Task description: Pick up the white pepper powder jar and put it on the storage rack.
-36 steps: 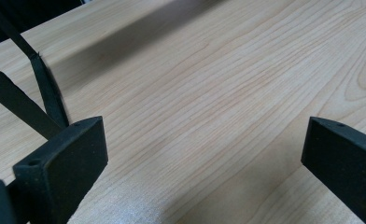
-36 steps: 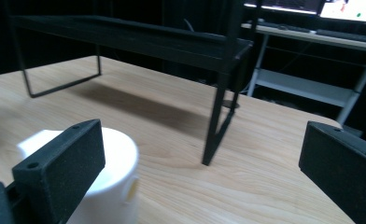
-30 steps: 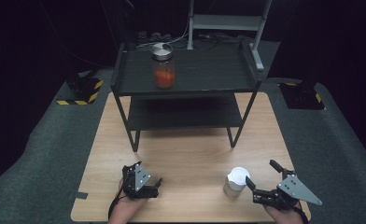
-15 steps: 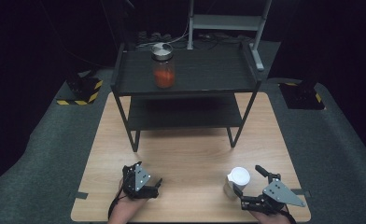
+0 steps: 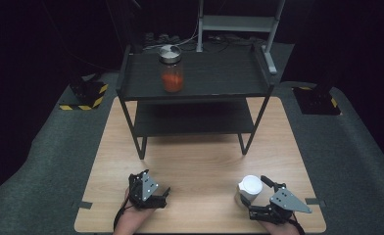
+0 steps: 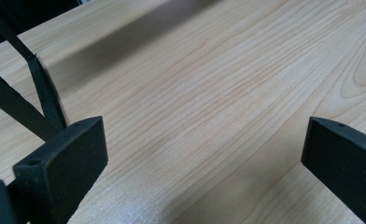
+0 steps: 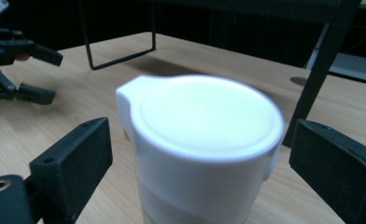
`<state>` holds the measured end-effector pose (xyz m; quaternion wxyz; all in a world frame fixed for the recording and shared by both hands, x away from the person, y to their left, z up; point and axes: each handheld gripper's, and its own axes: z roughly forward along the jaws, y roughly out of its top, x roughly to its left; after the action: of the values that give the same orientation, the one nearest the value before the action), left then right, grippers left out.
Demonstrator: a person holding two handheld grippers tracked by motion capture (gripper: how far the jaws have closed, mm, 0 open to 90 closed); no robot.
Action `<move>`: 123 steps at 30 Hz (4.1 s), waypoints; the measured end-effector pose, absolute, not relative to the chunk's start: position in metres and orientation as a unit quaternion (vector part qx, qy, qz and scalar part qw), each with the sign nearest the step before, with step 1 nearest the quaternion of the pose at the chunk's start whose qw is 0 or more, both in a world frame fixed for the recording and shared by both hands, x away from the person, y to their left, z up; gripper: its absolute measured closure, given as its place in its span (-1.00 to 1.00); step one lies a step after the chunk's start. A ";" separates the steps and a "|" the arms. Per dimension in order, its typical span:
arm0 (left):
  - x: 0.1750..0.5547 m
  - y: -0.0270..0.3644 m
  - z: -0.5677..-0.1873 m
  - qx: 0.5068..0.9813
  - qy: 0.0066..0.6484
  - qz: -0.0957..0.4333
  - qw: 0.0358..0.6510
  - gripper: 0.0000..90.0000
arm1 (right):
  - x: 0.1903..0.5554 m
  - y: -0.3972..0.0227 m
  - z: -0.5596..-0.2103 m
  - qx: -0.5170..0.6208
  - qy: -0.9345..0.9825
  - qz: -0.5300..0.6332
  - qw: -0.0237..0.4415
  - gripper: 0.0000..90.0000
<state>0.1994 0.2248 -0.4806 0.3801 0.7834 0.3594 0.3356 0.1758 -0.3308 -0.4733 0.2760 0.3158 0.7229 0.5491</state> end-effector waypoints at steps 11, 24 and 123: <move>0.200 0.225 -0.480 0.784 0.359 0.335 0.380 -0.99 | 0.180 -0.332 -0.484 0.314 0.727 0.550 0.265 -0.64; 0.200 0.226 -0.480 0.784 0.359 0.334 0.381 -0.99 | 0.188 -0.340 -0.490 0.314 0.732 0.553 0.245 -0.42; 0.194 0.239 -0.483 0.772 0.366 0.332 0.400 -0.98 | 0.235 -0.284 -0.312 0.264 0.651 0.637 0.317 -0.33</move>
<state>0.1945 0.2393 -0.4833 0.4002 0.7719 0.3657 0.3321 0.2347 -0.2838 -0.3121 0.3174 0.2643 0.6510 0.6368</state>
